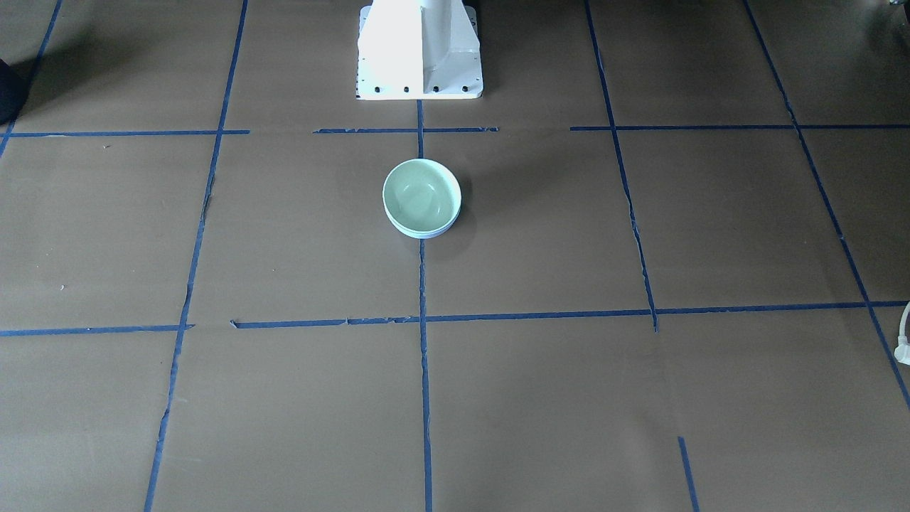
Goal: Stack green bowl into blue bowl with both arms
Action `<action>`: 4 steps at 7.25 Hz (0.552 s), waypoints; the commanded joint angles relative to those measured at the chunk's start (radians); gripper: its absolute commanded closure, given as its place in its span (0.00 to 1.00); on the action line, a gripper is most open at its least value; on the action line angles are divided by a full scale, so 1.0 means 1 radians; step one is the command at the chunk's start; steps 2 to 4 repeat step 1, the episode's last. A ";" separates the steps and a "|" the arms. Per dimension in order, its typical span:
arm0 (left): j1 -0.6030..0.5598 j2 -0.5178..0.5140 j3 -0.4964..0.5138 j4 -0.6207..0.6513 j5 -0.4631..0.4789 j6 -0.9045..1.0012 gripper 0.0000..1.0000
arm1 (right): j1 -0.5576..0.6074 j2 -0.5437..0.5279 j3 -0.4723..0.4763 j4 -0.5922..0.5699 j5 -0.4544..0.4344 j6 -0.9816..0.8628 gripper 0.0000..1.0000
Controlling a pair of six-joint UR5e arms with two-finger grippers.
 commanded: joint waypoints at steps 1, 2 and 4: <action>0.000 0.000 0.000 0.000 -0.002 0.001 0.00 | 0.000 0.003 -0.001 0.000 0.000 0.000 0.00; 0.000 0.000 0.000 0.000 -0.002 0.001 0.00 | 0.000 0.003 -0.001 0.000 0.000 0.000 0.00; 0.000 0.000 0.000 0.000 -0.002 0.001 0.00 | 0.000 0.003 -0.001 0.000 0.000 0.000 0.00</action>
